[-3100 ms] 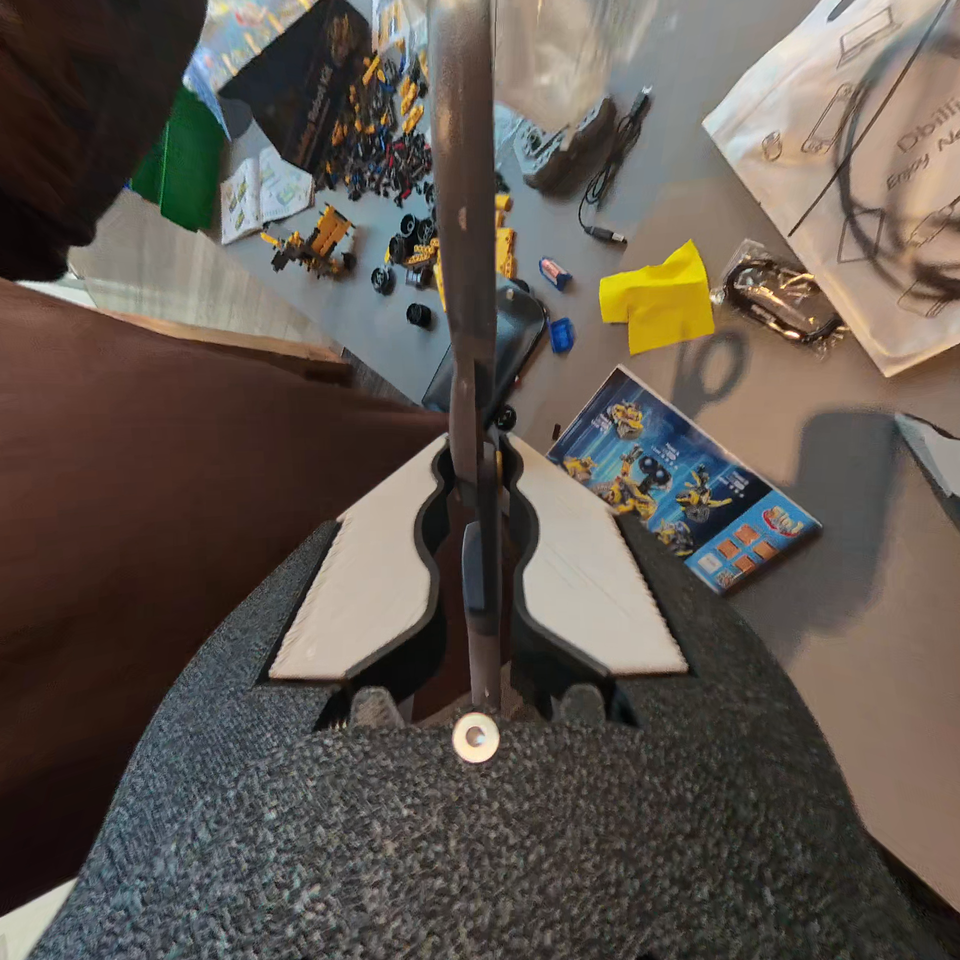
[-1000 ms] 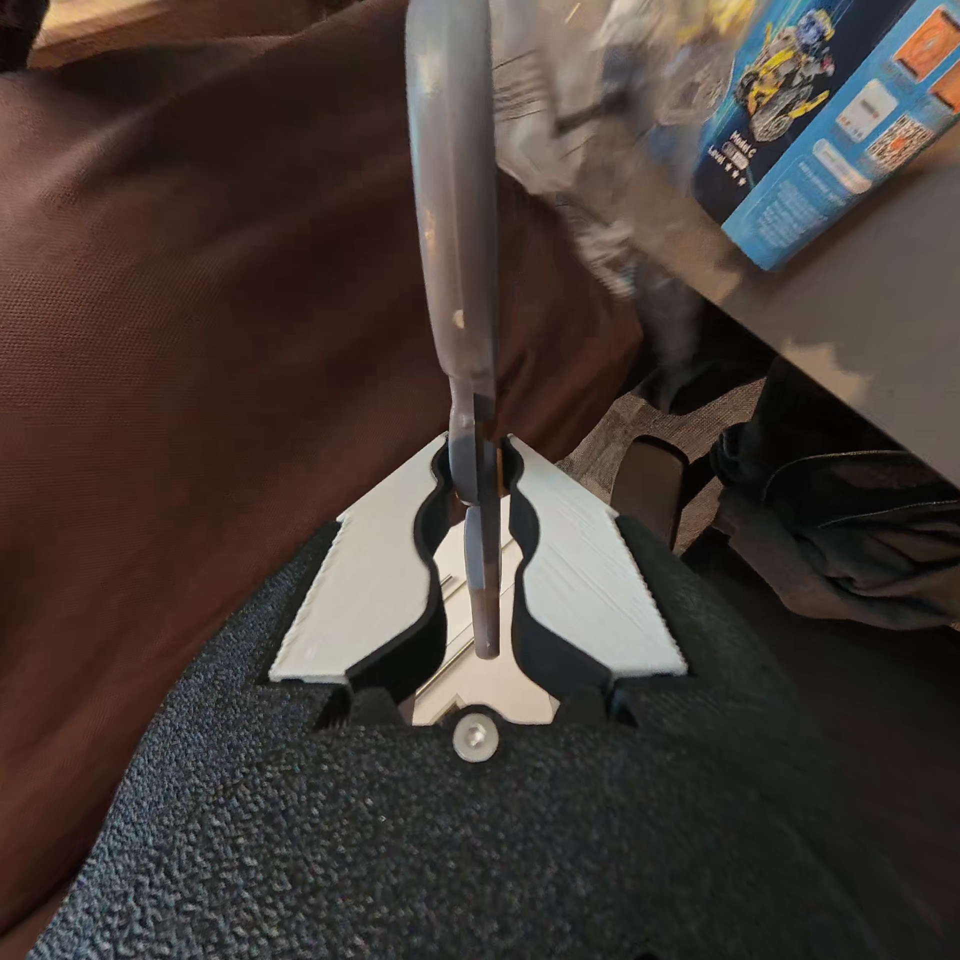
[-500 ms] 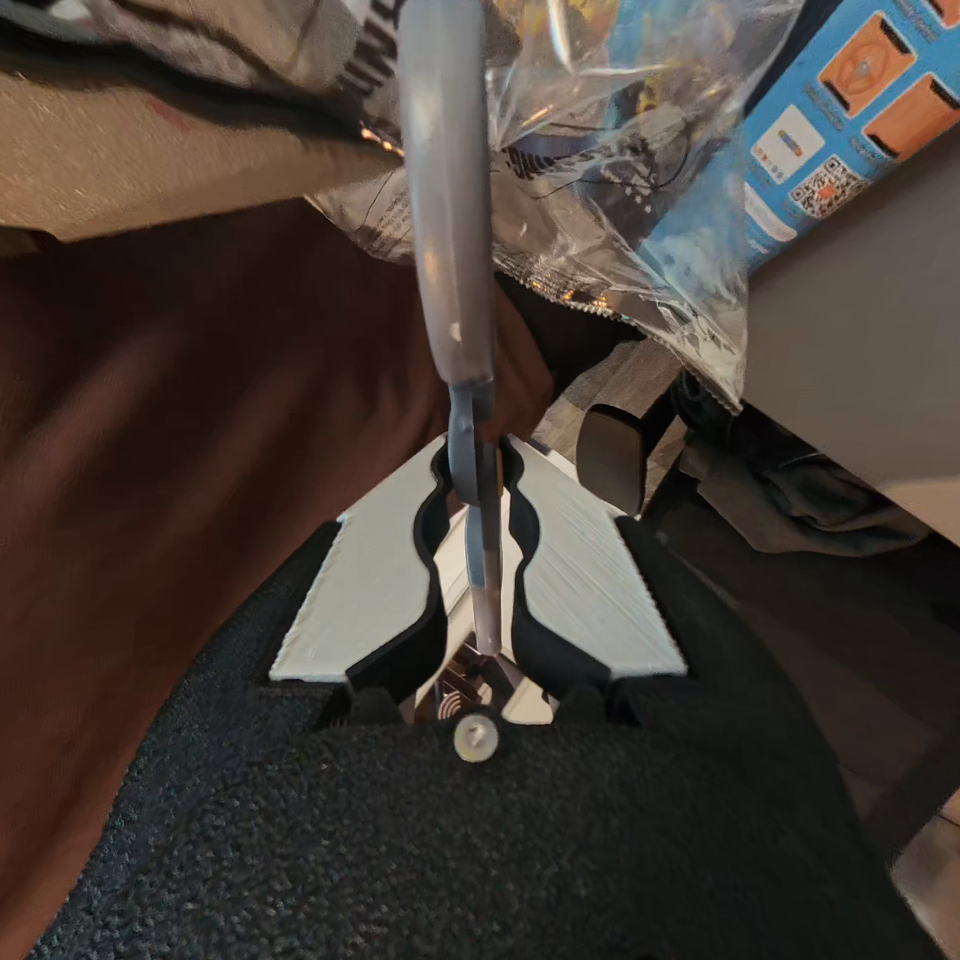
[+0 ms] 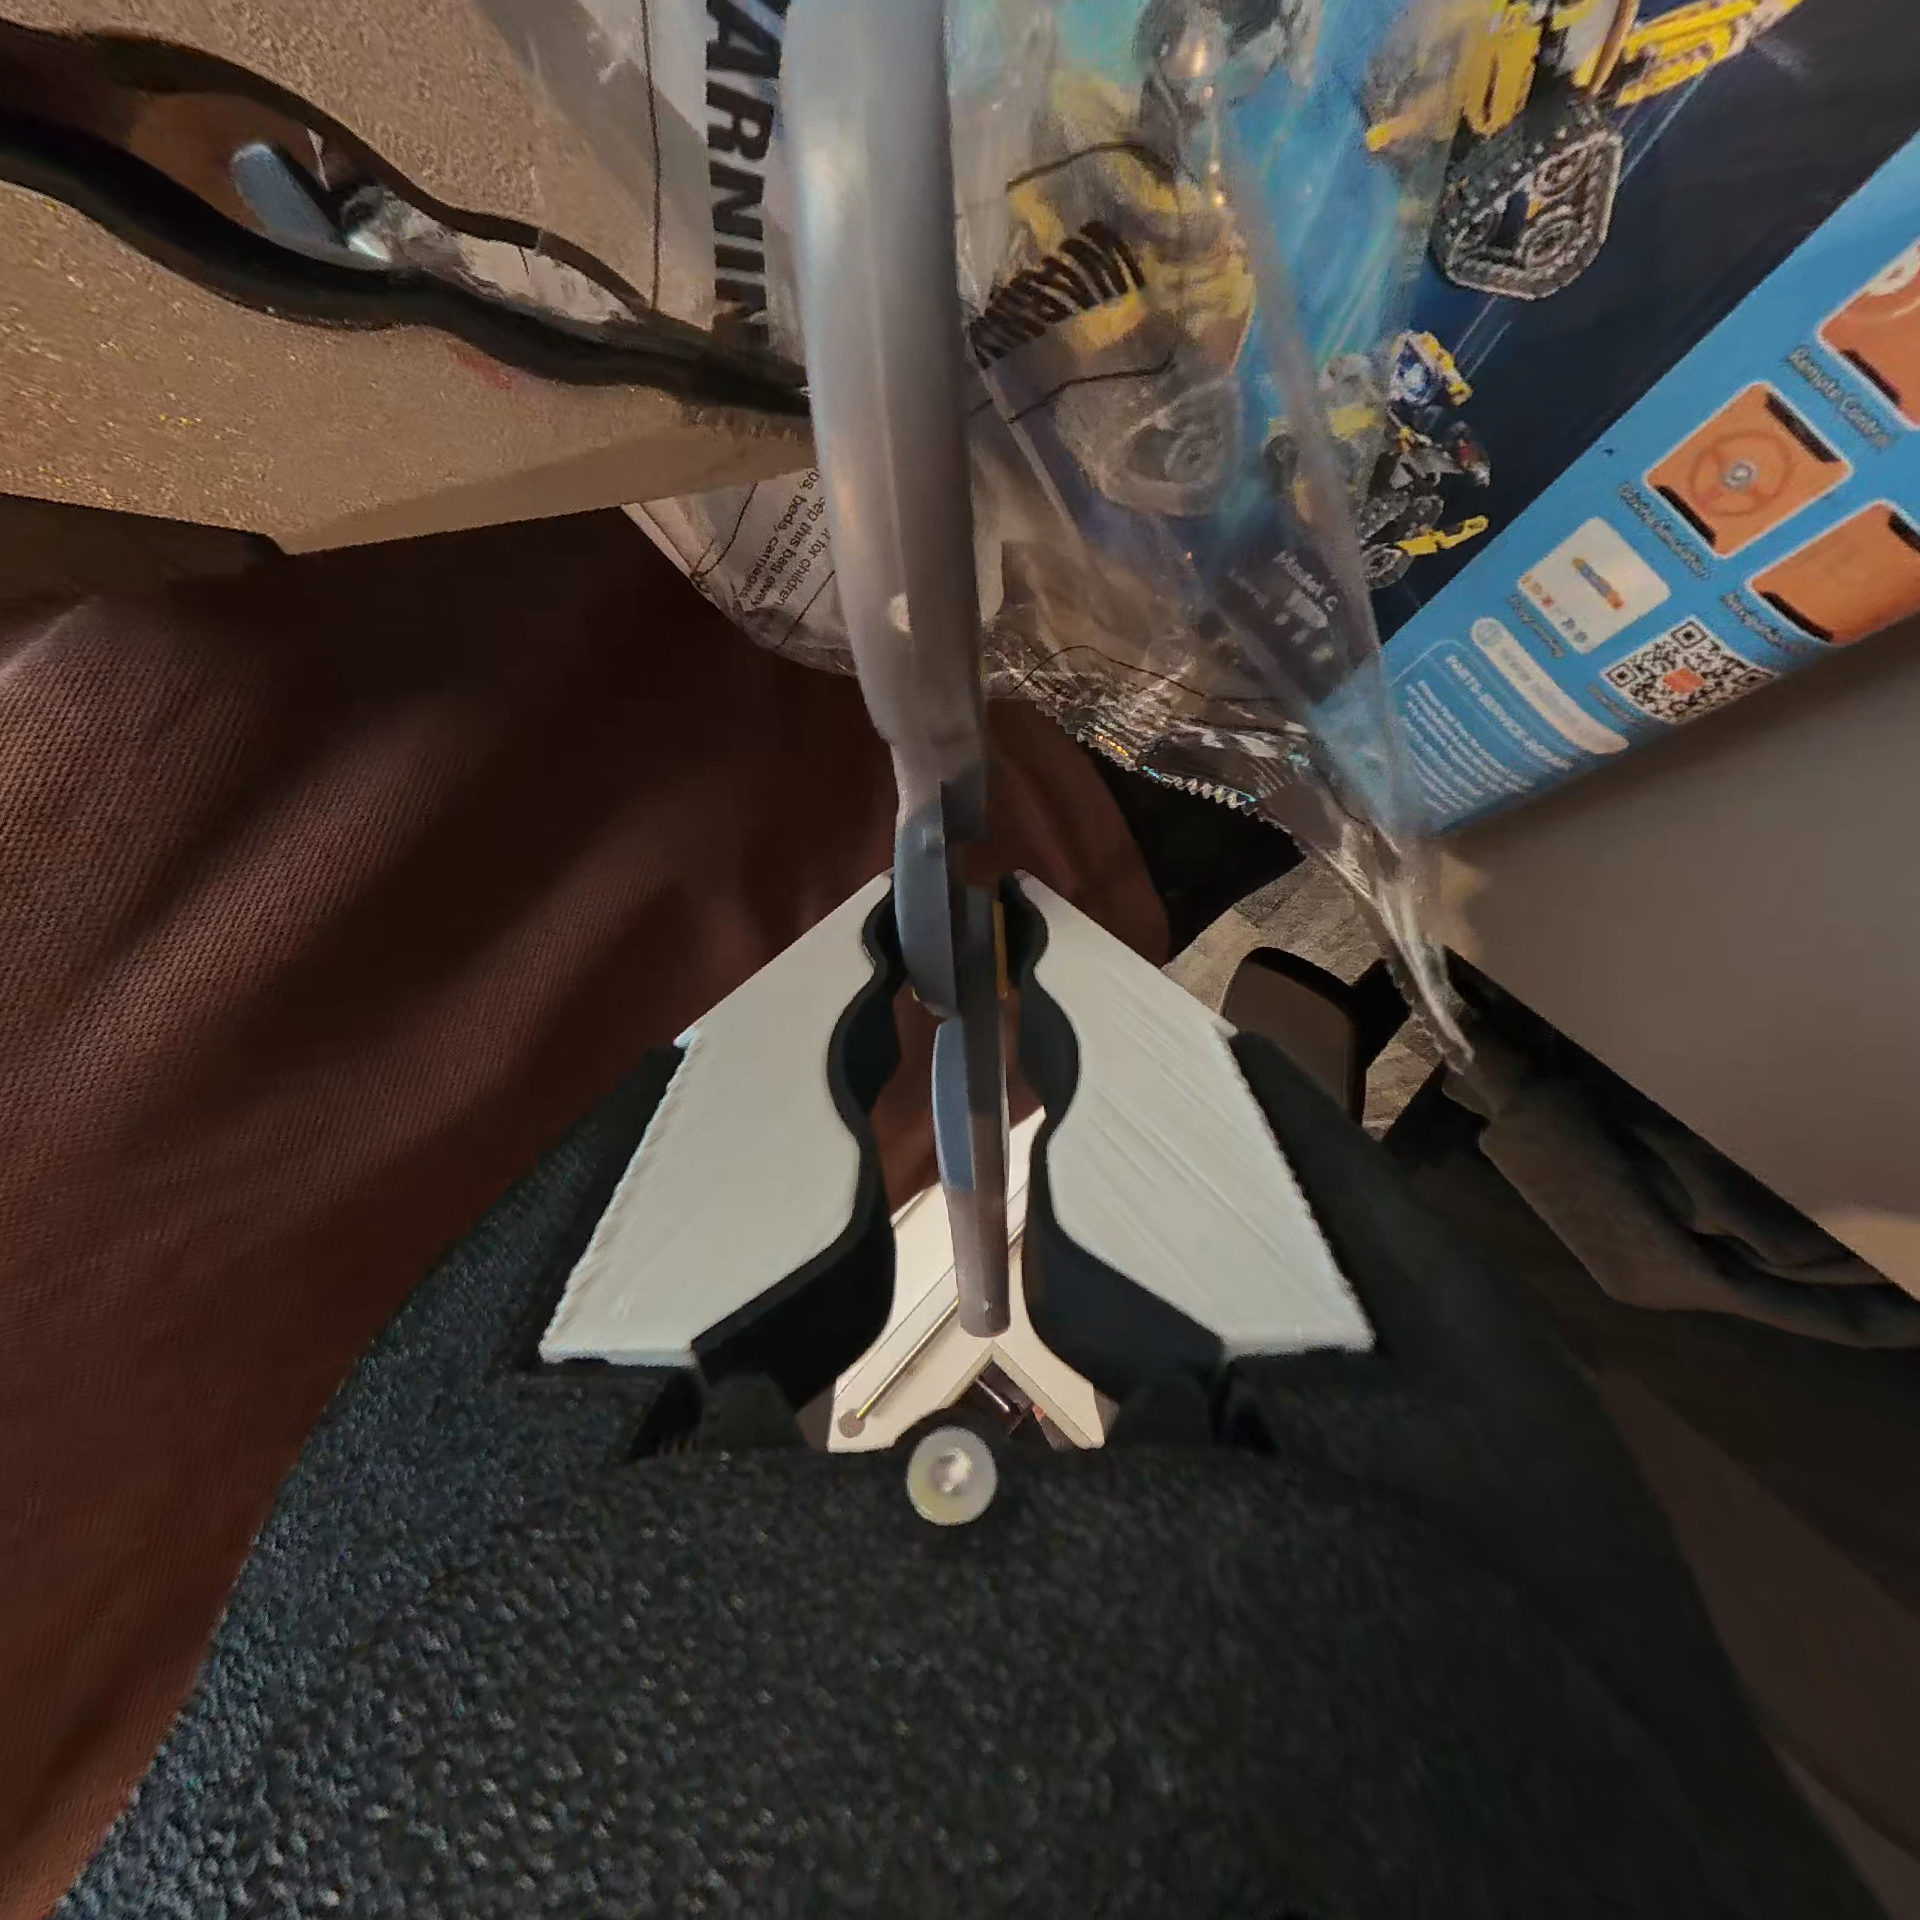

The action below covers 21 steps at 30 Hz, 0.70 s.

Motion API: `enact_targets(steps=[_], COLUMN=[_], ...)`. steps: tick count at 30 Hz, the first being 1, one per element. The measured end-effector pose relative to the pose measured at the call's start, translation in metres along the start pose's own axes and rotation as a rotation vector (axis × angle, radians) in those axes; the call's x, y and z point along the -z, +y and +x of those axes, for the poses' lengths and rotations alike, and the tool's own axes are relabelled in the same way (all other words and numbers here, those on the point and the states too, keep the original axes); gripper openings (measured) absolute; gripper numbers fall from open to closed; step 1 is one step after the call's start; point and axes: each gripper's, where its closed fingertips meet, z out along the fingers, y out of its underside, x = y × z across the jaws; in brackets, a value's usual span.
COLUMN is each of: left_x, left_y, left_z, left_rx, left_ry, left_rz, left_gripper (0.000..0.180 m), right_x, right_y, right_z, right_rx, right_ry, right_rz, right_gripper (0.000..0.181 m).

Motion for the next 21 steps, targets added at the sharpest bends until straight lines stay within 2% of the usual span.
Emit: enact_targets(steps=[11,13,15,18,21], left_x=[0.002,-0.001,-0.006,0.005,0.016], left_y=[0.000,-0.015,-0.017,-0.023,-0.024], left_z=[0.001,0.041,0.034,0.028,0.018], left_rx=[-0.008,0.023,-0.117,-0.088,-0.045], left_ry=[-0.030,0.158,-0.002,-0.016,-0.026], left_rz=[-0.005,0.067,0.029,0.077,0.086], left_gripper=[0.000,0.000,0.000,0.000,0.000], right_x=[-0.001,0.006,0.006,0.018,0.017], right_y=[-0.004,-0.021,-0.020,-0.018,-0.010], right_z=[-0.001,-0.009,-0.004,-0.004,0.003], right_rx=[0.015,0.014,0.025,0.010,0.053], right_ry=[0.007,-0.029,0.020,-0.013,0.115], right_rz=[0.021,0.101,0.072,0.109,0.027], right_gripper=[0.014,0.013,0.015,0.015,0.015])
